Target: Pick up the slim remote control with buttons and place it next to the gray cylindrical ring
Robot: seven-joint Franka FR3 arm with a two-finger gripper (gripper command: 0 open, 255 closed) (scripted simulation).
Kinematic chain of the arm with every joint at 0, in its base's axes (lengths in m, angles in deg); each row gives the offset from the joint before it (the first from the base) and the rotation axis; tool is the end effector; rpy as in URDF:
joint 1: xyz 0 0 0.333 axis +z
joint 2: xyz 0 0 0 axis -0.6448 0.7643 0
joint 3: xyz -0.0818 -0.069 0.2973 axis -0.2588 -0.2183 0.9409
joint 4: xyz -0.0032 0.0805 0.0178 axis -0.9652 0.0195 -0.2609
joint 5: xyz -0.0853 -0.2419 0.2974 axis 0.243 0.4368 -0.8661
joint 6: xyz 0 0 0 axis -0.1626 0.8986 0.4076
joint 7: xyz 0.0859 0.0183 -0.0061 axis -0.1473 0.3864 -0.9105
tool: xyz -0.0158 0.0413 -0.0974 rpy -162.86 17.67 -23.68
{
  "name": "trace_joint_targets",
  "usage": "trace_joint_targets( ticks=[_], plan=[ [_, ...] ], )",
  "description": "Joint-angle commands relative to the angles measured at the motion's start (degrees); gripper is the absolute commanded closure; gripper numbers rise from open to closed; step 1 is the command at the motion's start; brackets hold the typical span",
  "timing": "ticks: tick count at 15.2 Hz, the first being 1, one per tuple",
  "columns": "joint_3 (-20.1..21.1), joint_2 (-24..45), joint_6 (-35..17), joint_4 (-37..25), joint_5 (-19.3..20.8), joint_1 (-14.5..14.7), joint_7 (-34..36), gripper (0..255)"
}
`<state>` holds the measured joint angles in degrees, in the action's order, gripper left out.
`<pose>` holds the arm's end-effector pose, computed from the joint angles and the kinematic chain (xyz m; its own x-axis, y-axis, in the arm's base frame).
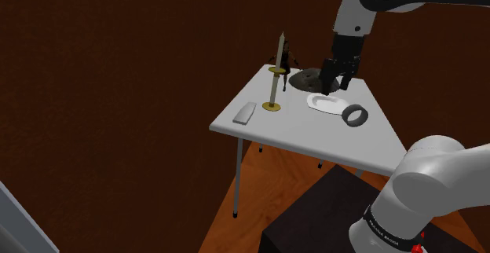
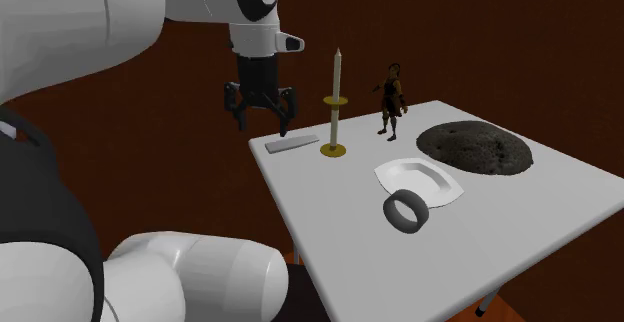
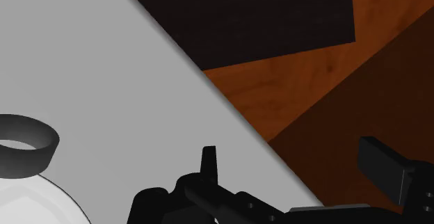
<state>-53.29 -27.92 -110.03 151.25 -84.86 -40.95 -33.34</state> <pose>0.2875 -0.0252 0.5756 0.9913 -0.1199 -0.0549 -0.1207 -0.9926 -0.0117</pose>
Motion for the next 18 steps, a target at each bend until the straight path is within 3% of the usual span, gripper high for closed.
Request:
trace_joint_targets(
  ticks=[1, 10, 18],
  plan=[
    [0.0, 0.0, 0.0, 0.0, 0.0, 0.0, 0.0, 0],
    [6.47, 16.43, -15.08, -2.12, -4.2, -2.1, 16.16, 0],
    [10.07, 33.75, -25.29, -9.92, -4.1, -4.22, 29.96, 0]
  ],
)
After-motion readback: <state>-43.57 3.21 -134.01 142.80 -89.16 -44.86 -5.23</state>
